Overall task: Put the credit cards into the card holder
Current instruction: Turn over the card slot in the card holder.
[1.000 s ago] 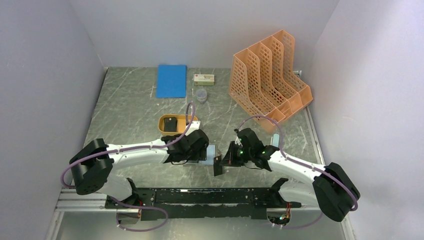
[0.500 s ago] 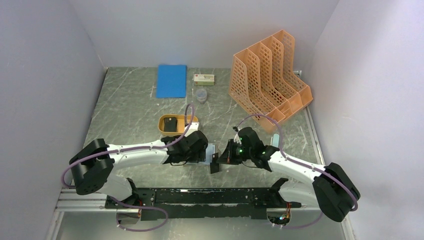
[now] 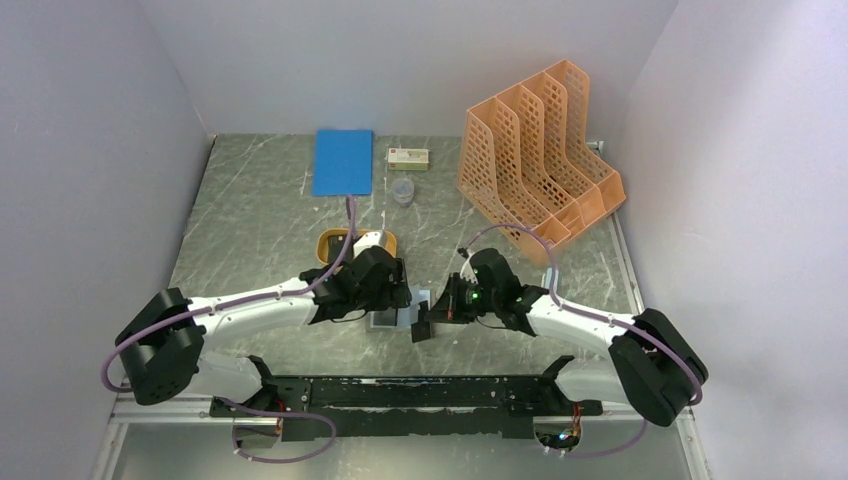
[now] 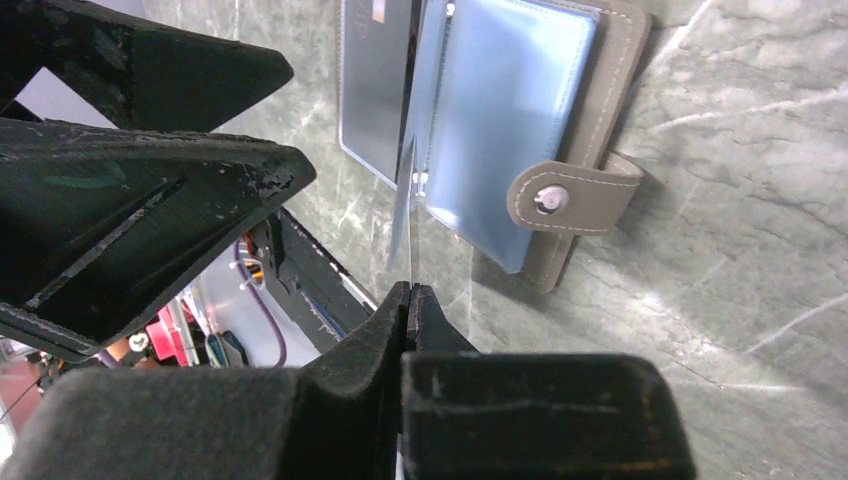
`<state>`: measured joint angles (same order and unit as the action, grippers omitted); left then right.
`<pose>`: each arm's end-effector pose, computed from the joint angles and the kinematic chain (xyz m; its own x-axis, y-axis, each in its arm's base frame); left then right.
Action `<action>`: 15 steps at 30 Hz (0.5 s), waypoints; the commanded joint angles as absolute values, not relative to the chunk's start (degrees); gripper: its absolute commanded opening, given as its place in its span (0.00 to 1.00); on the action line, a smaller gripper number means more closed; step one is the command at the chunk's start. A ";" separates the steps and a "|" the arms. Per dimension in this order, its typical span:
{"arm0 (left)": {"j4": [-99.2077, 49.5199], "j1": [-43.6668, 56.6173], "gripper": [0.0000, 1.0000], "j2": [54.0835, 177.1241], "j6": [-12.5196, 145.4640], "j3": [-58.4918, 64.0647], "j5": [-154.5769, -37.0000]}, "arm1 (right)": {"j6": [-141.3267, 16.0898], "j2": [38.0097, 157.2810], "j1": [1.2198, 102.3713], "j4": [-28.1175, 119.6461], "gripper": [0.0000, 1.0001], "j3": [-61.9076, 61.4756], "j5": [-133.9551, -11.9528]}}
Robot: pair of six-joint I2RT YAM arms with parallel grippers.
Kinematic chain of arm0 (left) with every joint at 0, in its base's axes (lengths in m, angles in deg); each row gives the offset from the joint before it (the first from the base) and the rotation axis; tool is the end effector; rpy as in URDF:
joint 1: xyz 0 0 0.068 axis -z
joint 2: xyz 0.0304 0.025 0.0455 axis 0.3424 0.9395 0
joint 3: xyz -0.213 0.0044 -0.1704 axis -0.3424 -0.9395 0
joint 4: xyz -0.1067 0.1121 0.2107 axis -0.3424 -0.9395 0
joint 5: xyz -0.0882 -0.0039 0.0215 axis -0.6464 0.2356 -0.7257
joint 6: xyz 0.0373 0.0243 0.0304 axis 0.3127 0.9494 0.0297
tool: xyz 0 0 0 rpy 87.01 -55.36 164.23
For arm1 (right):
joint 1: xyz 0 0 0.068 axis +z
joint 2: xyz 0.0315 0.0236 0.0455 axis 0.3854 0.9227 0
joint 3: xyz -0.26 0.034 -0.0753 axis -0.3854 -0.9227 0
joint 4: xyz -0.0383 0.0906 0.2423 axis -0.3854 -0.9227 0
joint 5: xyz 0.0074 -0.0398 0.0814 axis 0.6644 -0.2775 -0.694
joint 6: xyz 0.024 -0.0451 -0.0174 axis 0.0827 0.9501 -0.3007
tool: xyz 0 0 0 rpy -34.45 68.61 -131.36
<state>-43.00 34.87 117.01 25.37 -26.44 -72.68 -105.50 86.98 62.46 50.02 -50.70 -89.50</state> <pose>0.1607 -0.2127 0.2009 -0.8202 -0.1699 -0.5463 0.0720 0.9167 -0.3932 0.1644 0.1560 0.1596 -0.9548 0.1102 -0.2762 -0.1408 0.6507 0.7462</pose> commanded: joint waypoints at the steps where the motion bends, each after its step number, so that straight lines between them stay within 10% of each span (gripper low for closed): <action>1: -39.54 33.82 0.87 117.39 26.73 -26.48 -75.91 | -105.46 88.11 62.17 53.21 0.00 -48.95 -91.69; 15: -39.22 33.32 0.78 122.81 27.82 -24.36 -77.99 | -104.35 91.60 62.38 54.82 0.00 -47.08 -94.01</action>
<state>-40.47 33.69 121.54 26.83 -26.25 -76.81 -105.45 91.37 62.48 52.84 -49.04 -92.51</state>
